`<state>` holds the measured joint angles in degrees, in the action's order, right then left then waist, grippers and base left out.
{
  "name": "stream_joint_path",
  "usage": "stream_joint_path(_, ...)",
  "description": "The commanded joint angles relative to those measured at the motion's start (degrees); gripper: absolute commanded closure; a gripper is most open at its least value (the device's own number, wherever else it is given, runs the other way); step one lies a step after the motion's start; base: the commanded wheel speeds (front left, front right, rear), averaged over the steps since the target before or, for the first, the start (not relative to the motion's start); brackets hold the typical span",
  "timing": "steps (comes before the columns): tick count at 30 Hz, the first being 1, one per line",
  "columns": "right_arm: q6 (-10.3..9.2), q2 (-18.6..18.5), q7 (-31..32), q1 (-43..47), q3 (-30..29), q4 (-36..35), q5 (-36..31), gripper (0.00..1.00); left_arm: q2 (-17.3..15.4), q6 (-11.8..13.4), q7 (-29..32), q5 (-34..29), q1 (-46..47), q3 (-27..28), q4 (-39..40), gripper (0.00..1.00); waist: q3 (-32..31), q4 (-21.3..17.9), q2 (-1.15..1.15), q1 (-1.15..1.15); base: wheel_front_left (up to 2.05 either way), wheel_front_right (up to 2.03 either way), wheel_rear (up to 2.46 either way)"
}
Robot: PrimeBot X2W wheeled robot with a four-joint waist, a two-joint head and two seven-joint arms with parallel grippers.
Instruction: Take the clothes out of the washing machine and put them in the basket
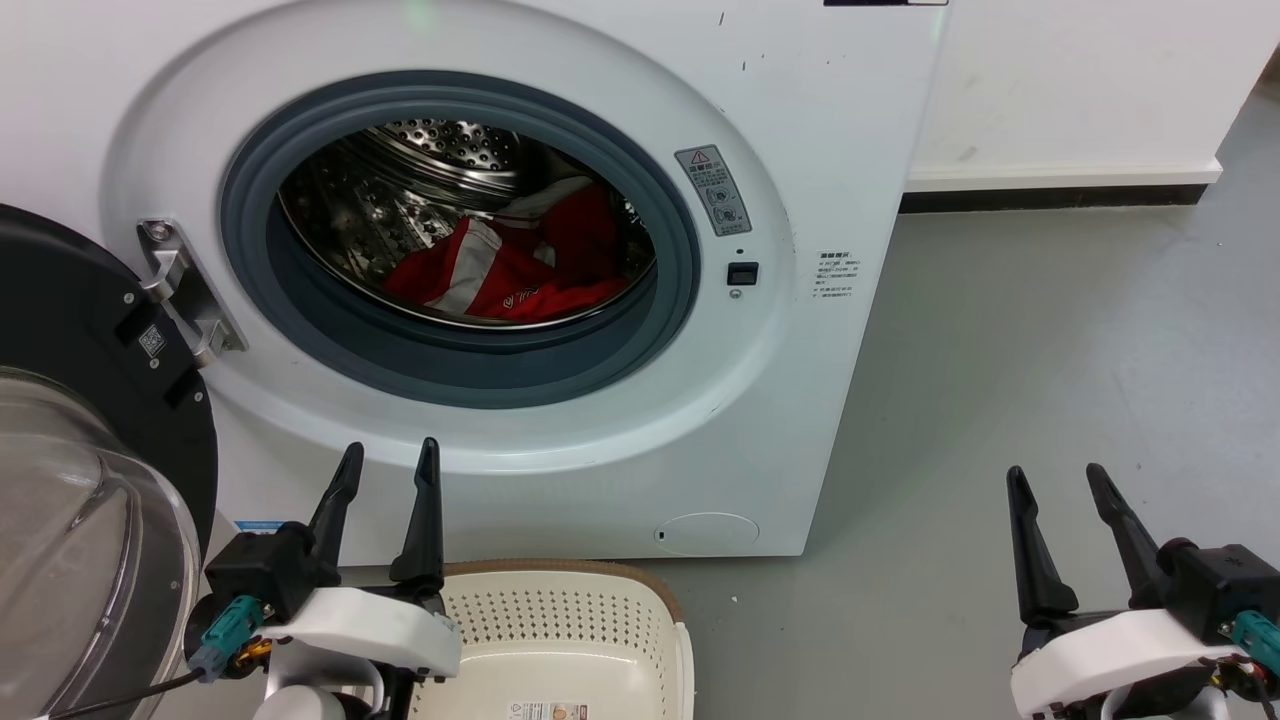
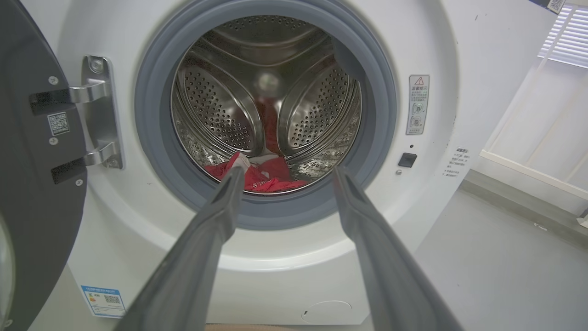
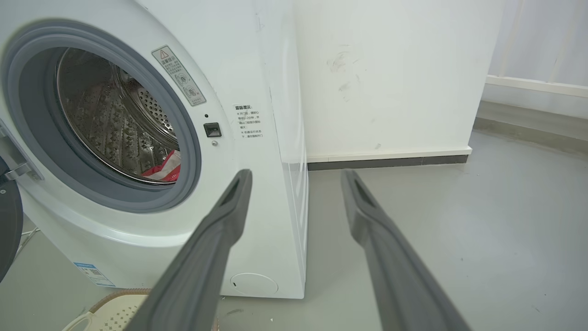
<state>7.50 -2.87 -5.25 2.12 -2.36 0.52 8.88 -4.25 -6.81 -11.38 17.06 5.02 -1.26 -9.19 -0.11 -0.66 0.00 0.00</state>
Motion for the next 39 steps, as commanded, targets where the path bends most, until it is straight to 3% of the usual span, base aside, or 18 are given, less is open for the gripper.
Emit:
stream_joint_path(1,-0.01,0.0,-0.4,0.2,0.0,-0.7,-1.5,0.00,-0.1,0.2,-0.6,-1.5,1.0,0.0,0.3,0.00,0.0,0.0,0.00,0.00,0.00,0.00,0.00)
stream_joint_path(27,-0.03,0.0,-1.7,1.6,-0.1,-1.3,-11.2,0.00,0.1,0.8,-3.5,-12.8,1.1,0.5,-1.5,0.00,0.0,-0.2,0.00,0.00,0.00,0.00,0.00)
stream_joint_path(39,-0.03,0.0,-2.1,1.4,-0.3,-0.6,-11.8,0.00,0.4,0.6,-3.9,-13.6,1.0,0.6,-1.9,0.00,-0.1,-0.1,0.00,0.00,0.00,0.00,0.00)
